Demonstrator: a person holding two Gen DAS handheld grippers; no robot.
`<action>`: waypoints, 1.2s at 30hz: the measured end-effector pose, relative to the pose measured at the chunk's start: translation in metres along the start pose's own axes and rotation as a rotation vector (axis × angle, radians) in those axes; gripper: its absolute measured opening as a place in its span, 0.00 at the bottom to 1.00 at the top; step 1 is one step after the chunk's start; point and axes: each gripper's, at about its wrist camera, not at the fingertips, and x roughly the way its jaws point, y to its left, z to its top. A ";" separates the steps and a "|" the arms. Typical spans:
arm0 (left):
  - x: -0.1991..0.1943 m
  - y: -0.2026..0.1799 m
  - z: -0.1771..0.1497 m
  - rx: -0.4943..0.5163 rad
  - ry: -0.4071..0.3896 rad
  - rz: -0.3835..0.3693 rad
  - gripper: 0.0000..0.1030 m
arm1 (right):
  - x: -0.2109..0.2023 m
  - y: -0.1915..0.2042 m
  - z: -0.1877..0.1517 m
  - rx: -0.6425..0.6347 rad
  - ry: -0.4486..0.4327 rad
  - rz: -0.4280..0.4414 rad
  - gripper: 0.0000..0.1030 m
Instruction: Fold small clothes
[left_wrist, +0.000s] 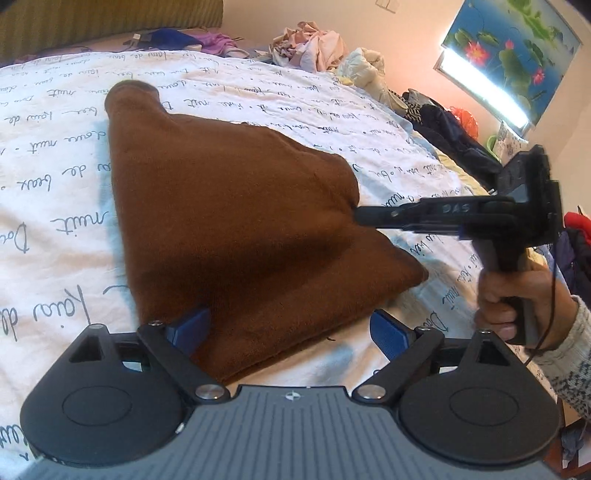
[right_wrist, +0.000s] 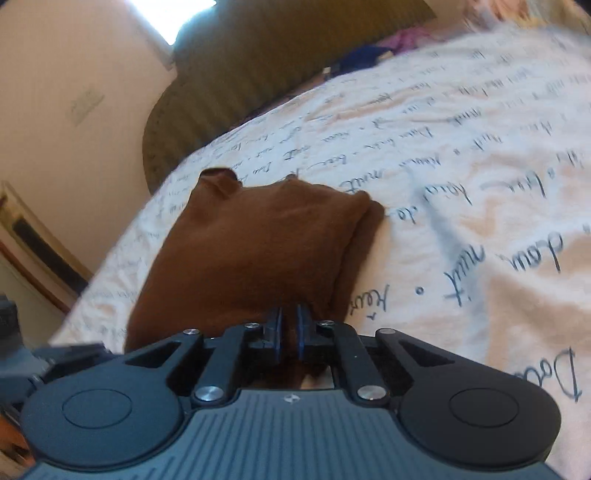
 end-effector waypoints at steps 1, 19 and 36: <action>0.000 0.000 -0.001 -0.001 -0.005 0.004 0.90 | -0.008 0.003 0.002 -0.008 -0.016 -0.028 0.08; -0.006 -0.008 -0.010 -0.335 -0.191 0.079 1.00 | -0.034 0.040 -0.040 -0.083 -0.055 0.014 0.25; 0.011 -0.028 -0.003 -0.317 -0.186 0.220 1.00 | 0.031 0.081 0.001 -0.395 -0.105 -0.181 1.00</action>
